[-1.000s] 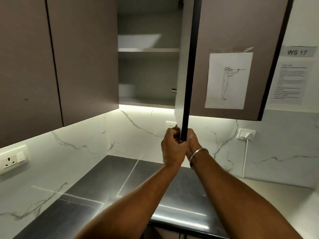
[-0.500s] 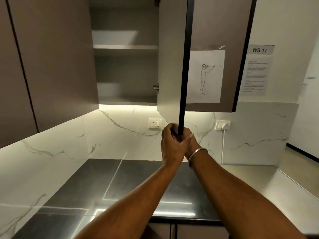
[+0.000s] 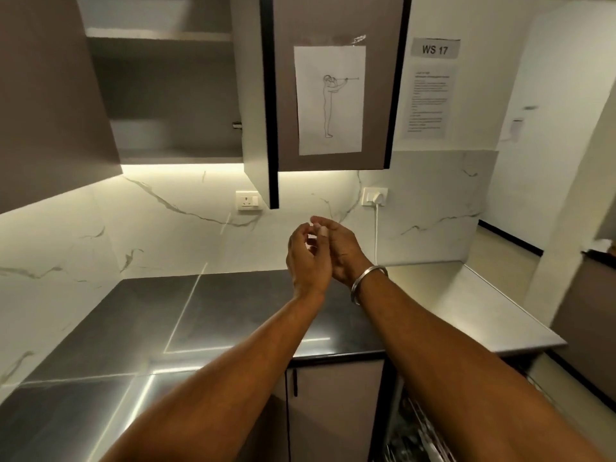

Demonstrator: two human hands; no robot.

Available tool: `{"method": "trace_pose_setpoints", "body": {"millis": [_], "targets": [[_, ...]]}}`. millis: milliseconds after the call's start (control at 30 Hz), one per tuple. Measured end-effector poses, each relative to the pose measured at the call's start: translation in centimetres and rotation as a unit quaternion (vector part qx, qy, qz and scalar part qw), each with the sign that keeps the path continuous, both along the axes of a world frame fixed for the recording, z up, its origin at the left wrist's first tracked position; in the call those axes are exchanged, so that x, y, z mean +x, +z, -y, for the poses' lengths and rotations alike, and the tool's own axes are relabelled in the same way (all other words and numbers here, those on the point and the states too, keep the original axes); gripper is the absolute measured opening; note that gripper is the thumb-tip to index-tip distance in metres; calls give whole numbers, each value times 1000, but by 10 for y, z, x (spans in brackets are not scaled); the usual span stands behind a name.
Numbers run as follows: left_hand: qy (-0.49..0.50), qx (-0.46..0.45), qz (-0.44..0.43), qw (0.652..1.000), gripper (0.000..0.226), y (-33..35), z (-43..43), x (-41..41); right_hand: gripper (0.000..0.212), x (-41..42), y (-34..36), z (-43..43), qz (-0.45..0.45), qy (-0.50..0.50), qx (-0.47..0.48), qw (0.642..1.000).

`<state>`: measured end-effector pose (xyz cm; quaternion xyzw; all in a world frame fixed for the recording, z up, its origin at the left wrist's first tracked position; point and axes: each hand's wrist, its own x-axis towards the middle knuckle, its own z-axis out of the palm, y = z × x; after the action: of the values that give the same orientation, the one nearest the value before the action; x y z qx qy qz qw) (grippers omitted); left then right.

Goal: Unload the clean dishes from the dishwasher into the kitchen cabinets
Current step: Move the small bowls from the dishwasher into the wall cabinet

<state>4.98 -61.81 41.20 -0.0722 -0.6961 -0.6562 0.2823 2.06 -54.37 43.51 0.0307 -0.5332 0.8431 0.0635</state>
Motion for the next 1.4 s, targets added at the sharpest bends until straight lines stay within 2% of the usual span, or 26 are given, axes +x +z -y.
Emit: {"method": "trace_pose_setpoints", "body": {"millis": [100,267,400,600,700,833,1067,1200,1400], "targets": [[8,-17,-3,1000,32,-4,-28,16,25,31,-5,-34,-54,-71,129,988],[-5,-46,-7,999,23,-13,-89,51,25,79,-21,-113,-105,-193,305,927],[-33,-62,-1,998,20,-34,-146,82,26,131,-40,-180,-101,-249,378,886],[-107,-107,34,988,18,-85,-244,131,25,201,-92,-289,-42,-297,452,840],[-156,-140,55,976,17,-114,-288,147,26,228,-122,-337,-8,-315,471,824],[-218,-189,80,954,16,-157,-350,157,28,258,-167,-402,58,-335,459,821],[-328,-243,150,901,13,-241,-455,150,25,289,-251,-503,167,-367,444,800],[-370,-298,188,860,12,-285,-505,135,26,296,-302,-548,241,-371,440,781],[-423,-383,232,788,20,-359,-556,121,30,294,-389,-589,346,-329,406,779]]}}
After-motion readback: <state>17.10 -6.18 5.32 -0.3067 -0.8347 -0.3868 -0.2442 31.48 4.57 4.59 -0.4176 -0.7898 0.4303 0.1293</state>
